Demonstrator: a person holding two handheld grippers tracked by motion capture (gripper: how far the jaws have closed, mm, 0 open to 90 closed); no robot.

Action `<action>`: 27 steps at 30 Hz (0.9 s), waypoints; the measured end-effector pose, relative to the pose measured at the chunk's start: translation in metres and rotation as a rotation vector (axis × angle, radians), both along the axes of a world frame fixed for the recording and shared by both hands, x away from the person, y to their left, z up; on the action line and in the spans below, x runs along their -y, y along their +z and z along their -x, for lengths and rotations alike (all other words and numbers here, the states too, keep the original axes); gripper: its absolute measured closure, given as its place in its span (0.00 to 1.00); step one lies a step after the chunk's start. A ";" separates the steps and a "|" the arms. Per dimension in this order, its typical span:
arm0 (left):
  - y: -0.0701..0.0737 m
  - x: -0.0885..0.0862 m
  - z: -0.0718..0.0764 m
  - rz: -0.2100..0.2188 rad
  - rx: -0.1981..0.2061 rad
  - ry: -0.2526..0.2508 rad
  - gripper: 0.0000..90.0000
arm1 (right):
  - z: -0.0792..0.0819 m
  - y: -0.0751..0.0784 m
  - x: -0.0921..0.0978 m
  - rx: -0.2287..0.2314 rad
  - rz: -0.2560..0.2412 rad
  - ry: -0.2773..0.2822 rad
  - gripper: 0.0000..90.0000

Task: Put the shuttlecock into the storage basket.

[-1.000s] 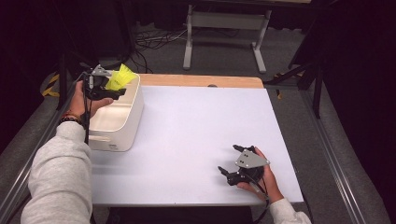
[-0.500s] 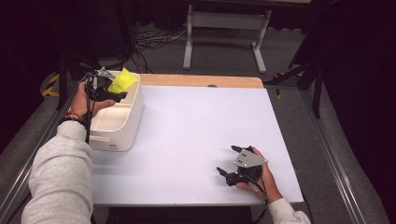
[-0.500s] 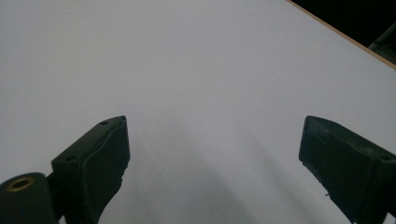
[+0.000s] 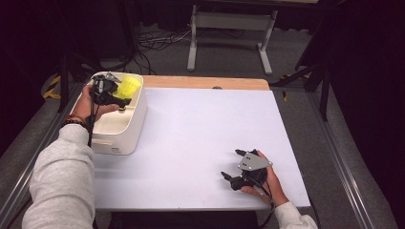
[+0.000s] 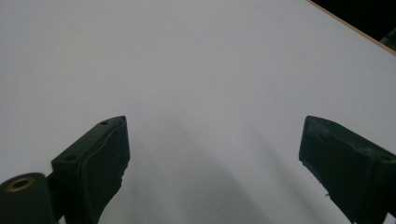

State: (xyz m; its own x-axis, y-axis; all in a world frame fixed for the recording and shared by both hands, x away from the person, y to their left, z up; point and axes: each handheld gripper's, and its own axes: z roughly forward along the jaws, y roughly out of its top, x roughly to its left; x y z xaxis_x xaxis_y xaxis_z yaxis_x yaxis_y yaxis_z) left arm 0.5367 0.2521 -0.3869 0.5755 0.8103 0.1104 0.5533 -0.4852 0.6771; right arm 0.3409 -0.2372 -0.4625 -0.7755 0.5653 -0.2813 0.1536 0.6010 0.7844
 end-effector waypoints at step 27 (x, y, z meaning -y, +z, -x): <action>0.020 0.000 0.013 -0.029 0.140 -0.022 0.18 | 0.000 0.004 0.001 0.017 -0.009 -0.006 0.10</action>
